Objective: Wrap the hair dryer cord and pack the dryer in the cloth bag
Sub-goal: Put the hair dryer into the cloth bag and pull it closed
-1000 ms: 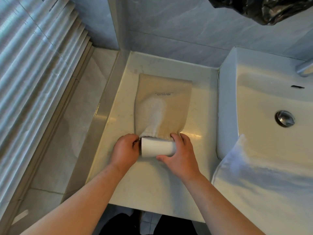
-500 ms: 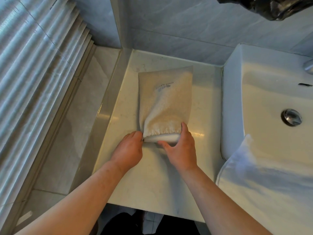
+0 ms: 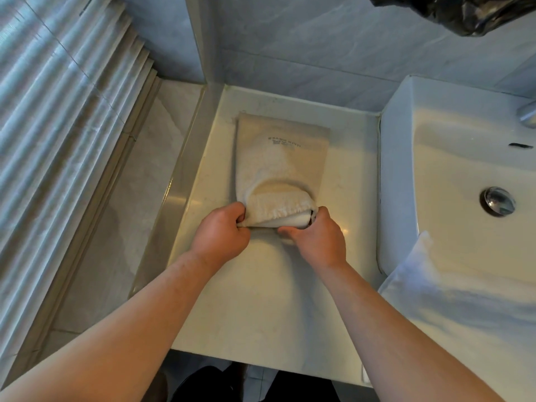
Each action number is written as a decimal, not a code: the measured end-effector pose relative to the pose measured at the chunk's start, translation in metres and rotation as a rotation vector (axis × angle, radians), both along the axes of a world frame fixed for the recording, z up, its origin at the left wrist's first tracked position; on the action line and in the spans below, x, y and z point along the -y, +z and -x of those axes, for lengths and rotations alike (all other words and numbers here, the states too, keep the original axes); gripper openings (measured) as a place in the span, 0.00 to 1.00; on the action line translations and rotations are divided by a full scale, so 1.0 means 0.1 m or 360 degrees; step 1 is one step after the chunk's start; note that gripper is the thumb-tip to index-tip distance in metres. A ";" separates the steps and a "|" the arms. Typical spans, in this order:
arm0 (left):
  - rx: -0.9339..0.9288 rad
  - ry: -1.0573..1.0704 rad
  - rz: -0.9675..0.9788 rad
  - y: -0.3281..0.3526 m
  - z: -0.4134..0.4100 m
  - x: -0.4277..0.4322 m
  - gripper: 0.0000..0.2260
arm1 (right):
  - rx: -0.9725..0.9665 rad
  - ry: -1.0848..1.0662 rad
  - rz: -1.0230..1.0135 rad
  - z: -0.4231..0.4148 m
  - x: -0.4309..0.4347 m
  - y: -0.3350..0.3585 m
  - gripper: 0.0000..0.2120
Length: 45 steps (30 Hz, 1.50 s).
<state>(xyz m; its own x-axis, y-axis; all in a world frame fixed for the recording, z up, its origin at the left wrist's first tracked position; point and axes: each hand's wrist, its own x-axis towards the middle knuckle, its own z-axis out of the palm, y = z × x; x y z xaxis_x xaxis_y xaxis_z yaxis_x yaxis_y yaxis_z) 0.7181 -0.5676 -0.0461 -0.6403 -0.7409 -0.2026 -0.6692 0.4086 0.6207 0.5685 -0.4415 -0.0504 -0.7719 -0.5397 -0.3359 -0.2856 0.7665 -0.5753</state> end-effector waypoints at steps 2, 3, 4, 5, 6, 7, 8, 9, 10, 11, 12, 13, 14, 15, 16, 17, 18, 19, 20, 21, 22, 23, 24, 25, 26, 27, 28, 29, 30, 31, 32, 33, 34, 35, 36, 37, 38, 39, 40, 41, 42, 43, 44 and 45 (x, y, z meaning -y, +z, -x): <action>0.0022 0.0010 -0.0022 0.05 0.02 0.04 0.11 | -0.0026 0.0005 -0.0040 0.04 0.04 0.06 0.32; 0.0017 0.0033 -0.0037 0.06 0.02 0.06 0.11 | -0.0034 0.0001 -0.0047 0.05 0.06 0.08 0.33; 0.0008 0.0053 -0.0042 0.08 0.02 0.08 0.10 | -0.0042 -0.0001 -0.0051 0.07 0.08 0.11 0.34; 0.0000 0.0063 -0.0031 0.10 0.03 0.10 0.09 | -0.0048 -0.0005 -0.0050 0.08 0.10 0.14 0.35; -0.0003 0.0062 -0.0012 0.12 0.04 0.13 0.09 | -0.0056 -0.0011 -0.0044 0.09 0.12 0.16 0.35; 0.0002 0.0056 0.0006 0.13 0.05 0.15 0.08 | -0.0065 -0.0019 -0.0040 0.10 0.14 0.17 0.35; 0.0017 0.0049 0.0019 0.14 0.06 0.16 0.08 | -0.0072 -0.0022 -0.0042 0.11 0.15 0.17 0.34; 0.0044 0.0043 0.0025 0.14 0.06 0.17 0.08 | -0.0084 -0.0019 -0.0051 0.11 0.16 0.16 0.33; 0.0070 0.0040 0.0024 0.14 0.05 0.16 0.08 | -0.0098 -0.0012 -0.0062 0.10 0.17 0.16 0.32; 0.0087 0.0045 0.0017 0.13 0.04 0.16 0.08 | -0.0110 -0.0004 -0.0069 0.09 0.17 0.14 0.31; 0.0094 0.0048 0.0015 0.11 0.03 0.15 0.08 | -0.0115 0.0003 -0.0067 0.07 0.17 0.13 0.31; 0.0098 0.0049 0.0021 0.10 0.01 0.14 0.09 | -0.0114 0.0008 -0.0069 0.07 0.17 0.11 0.31; 0.0103 0.0044 0.0036 0.09 0.00 0.13 0.10 | -0.0117 0.0019 -0.0077 0.07 0.16 0.09 0.30; 0.0110 0.0037 0.0055 0.08 -0.02 0.13 0.11 | -0.0132 0.0045 -0.0093 0.08 0.14 0.07 0.29; 0.0116 0.0027 0.0085 0.07 -0.03 0.13 0.12 | -0.0166 0.0084 -0.0111 0.09 0.10 0.05 0.25; 0.0123 0.0001 0.0126 0.05 -0.05 0.13 0.12 | -0.0240 0.0135 -0.0119 0.11 0.04 0.02 0.21; 0.0122 -0.0044 0.0160 0.01 -0.07 0.13 0.12 | -0.0350 0.0187 -0.0103 0.13 -0.04 -0.02 0.16; 0.0106 -0.0108 0.0187 -0.03 -0.10 0.11 0.12 | -0.0475 0.0241 -0.0072 0.16 -0.11 -0.06 0.11; 0.0091 -0.0181 0.0211 -0.07 -0.13 0.10 0.11 | -0.0580 0.0292 -0.0041 0.17 -0.19 -0.07 0.07; 0.0081 -0.0234 0.0223 -0.12 -0.15 0.09 0.10 | -0.0648 0.0332 0.0001 0.18 -0.23 -0.07 0.04; 0.0076 -0.0266 0.0223 -0.15 -0.17 0.08 0.09 | -0.0668 0.0386 0.0042 0.18 -0.25 -0.07 0.04; 0.0068 -0.0279 0.0206 -0.18 -0.16 0.08 0.08 | -0.0673 0.0481 0.0067 0.18 -0.26 -0.06 0.06; 0.0061 -0.0290 0.0161 -0.20 -0.16 0.08 0.09 | -0.0675 0.0605 0.0074 0.17 -0.27 -0.05 0.08; 0.0014 -0.0283 0.0069 -0.20 -0.14 0.08 0.10 | -0.0639 0.0702 0.0085 0.16 -0.25 -0.03 0.10; -0.0089 -0.0210 -0.0090 -0.17 -0.12 0.07 0.11 | -0.0493 0.0717 0.0128 0.13 -0.23 -0.01 0.13; -0.0230 -0.0043 -0.0270 -0.12 -0.08 0.07 0.12 | -0.0236 0.0584 0.0254 0.10 -0.19 0.05 0.14; -0.0379 0.0206 -0.0473 -0.06 -0.02 0.07 0.13 | 0.0033 0.0292 0.0461 0.08 -0.14 0.12 0.14; -0.0460 0.0459 -0.0663 -0.03 0.04 0.09 0.15 | 0.0294 -0.0054 0.0601 0.09 -0.08 0.17 0.15; -0.0439 0.0629 -0.0813 0.01 0.11 0.13 0.17 | 0.0518 -0.0355 0.0618 0.12 -0.02 0.21 0.17; -0.0325 0.0679 -0.0904 0.02 0.17 0.16 0.18 | 0.0661 -0.0473 0.0487 0.18 0.05 0.22 0.22; -0.0220 0.0652 -0.1004 0.05 0.22 0.18 0.19 | 0.0709 -0.0443 0.0299 0.21 0.10 0.22 0.28; -0.0159 0.0635 -0.1125 0.06 0.27 0.19 0.20 | 0.0738 -0.0367 0.0166 0.24 0.14 0.21 0.31; -0.0137 0.0657 -0.1247 0.06 0.31 0.20 0.20 | 0.0788 -0.0345 0.0122 0.25 0.18 0.19 0.32; -0.0118 0.0696 -0.1308 0.04 0.34 0.19 0.19 | 0.0853 -0.0353 0.0115 0.26 0.21 0.16 0.33; -0.0094 0.0708 -0.1307 0.02 0.35 0.19 0.18 | 0.0921 -0.0393 0.0130 0.26 0.23 0.13 0.33; -0.0081 0.0710 -0.1282 0.00 0.35 0.19 0.18 | 0.0960 -0.0417 0.0139 0.27 0.22 0.10 0.33; -0.0106 0.0719 -0.1247 -0.03 0.36 0.19 0.17 | 0.0948 -0.0420 0.0142 0.28 0.22 0.07 0.33; -0.0141 0.0755 -0.1212 -0.05 0.37 0.19 0.16 | 0.0904 -0.0406 0.0139 0.29 0.21 0.05 0.32; -0.0171 0.0802 -0.1167 -0.07 0.38 0.20 0.15 | 0.0858 -0.0401 0.0136 0.29 0.21 0.03 0.30; -0.0173 0.0845 -0.1115 -0.08 0.39 0.19 0.15 | 0.0830 -0.0411 0.0139 0.30 0.22 0.01 0.28; -0.0176 0.0874 -0.1093 -0.09 0.40 0.19 0.14 | 0.0842 -0.0438 0.0146 0.30 0.22 -0.01 0.28; -0.0182 0.0890 -0.1098 -0.10 0.40 0.20 0.14 | 0.0877 -0.0472 0.0158 0.29 0.23 -0.04 0.30; -0.0200 0.0897 -0.1122 -0.13 0.39 0.20 0.13 | 0.0910 -0.0496 0.0161 0.28 0.24 -0.06 0.33; -0.0202 0.0900 -0.1141 -0.16 0.38 0.21 0.13 | 0.0931 -0.0520 0.0166 0.27 0.25 -0.08 0.34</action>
<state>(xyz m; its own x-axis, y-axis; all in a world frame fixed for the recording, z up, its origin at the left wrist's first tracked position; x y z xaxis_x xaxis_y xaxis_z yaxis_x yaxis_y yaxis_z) 0.6801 -0.5888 -0.0617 -0.2699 -0.6747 -0.6870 -0.5614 -0.4693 0.6815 0.5419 -0.4667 -0.0584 -0.6079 -0.3620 -0.7067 0.3320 0.6926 -0.6404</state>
